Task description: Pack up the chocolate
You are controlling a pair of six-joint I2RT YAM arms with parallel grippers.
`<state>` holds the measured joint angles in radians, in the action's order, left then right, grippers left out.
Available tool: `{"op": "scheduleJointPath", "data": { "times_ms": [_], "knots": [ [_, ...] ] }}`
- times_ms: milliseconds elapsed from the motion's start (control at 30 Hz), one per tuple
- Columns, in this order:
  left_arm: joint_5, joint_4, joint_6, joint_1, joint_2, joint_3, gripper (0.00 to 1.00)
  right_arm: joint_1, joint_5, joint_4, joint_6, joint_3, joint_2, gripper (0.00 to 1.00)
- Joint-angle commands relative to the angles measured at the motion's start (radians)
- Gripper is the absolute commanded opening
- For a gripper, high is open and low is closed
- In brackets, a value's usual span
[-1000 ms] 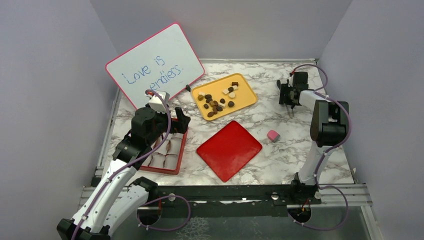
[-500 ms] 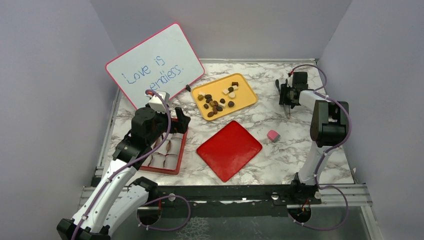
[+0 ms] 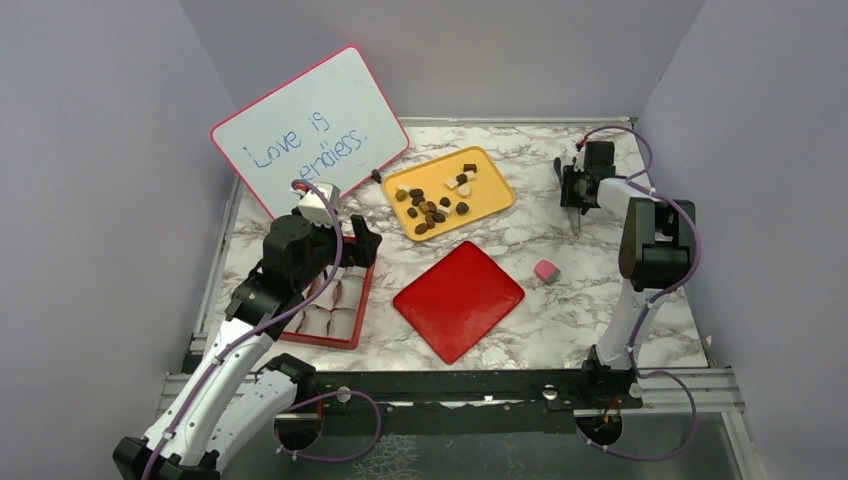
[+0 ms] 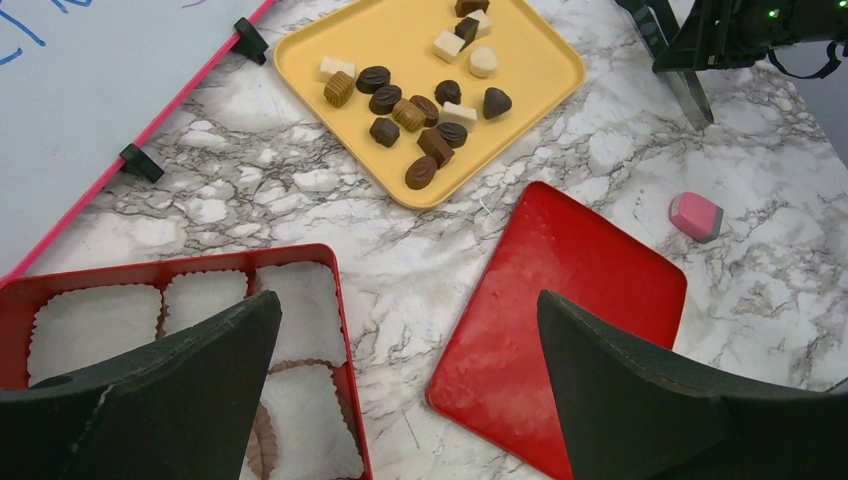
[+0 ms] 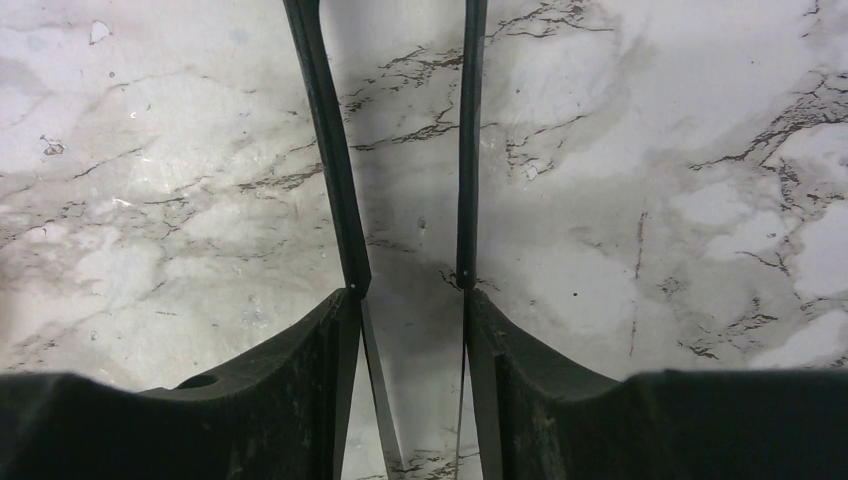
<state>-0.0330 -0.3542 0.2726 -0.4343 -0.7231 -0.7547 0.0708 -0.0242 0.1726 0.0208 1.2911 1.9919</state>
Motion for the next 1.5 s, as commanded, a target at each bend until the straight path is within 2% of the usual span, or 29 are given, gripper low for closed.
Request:
{"op": "scheduleJointPath", "data": {
  "times_ms": [0, 167, 267, 433, 567, 900, 1067, 1200, 1467],
  "knots": [
    [0.019, 0.006, -0.01, -0.003, 0.014, 0.009, 0.99, -0.002, -0.043, 0.0, 0.015, -0.028, 0.017, 0.46],
    [0.021, 0.006, -0.012, -0.003, 0.015, 0.01, 0.99, -0.002, -0.047, 0.025, 0.01, -0.035, -0.004, 0.47],
    [0.021, 0.006, -0.011, -0.003, 0.016, 0.011, 0.99, -0.002, 0.017, 0.053, 0.019, -0.033, -0.023, 0.48],
    [0.019, 0.007, -0.012, -0.003, 0.019, 0.01, 0.99, -0.002, -0.02, 0.051, 0.031, -0.038, -0.012, 0.46],
    [0.019, 0.006, -0.012, -0.003, 0.02, 0.012, 0.99, -0.002, -0.017, 0.049, 0.037, -0.04, -0.008, 0.5],
    [0.021, 0.006, -0.015, -0.003, 0.024, 0.015, 0.99, -0.01, -0.027, 0.046, 0.037, -0.049, -0.044, 0.38],
    [0.021, 0.008, -0.013, -0.003, 0.018, 0.013, 0.99, -0.049, -0.071, 0.116, -0.004, -0.035, -0.117, 0.37],
    [0.021, 0.008, -0.013, -0.003, 0.009, 0.014, 0.99, -0.093, -0.037, 0.157, -0.047, -0.053, -0.2, 0.37],
    [0.056, 0.007, -0.01, -0.003, 0.007, 0.015, 0.99, -0.184, -0.071, 0.355, -0.132, -0.003, -0.304, 0.37]
  ]
}}
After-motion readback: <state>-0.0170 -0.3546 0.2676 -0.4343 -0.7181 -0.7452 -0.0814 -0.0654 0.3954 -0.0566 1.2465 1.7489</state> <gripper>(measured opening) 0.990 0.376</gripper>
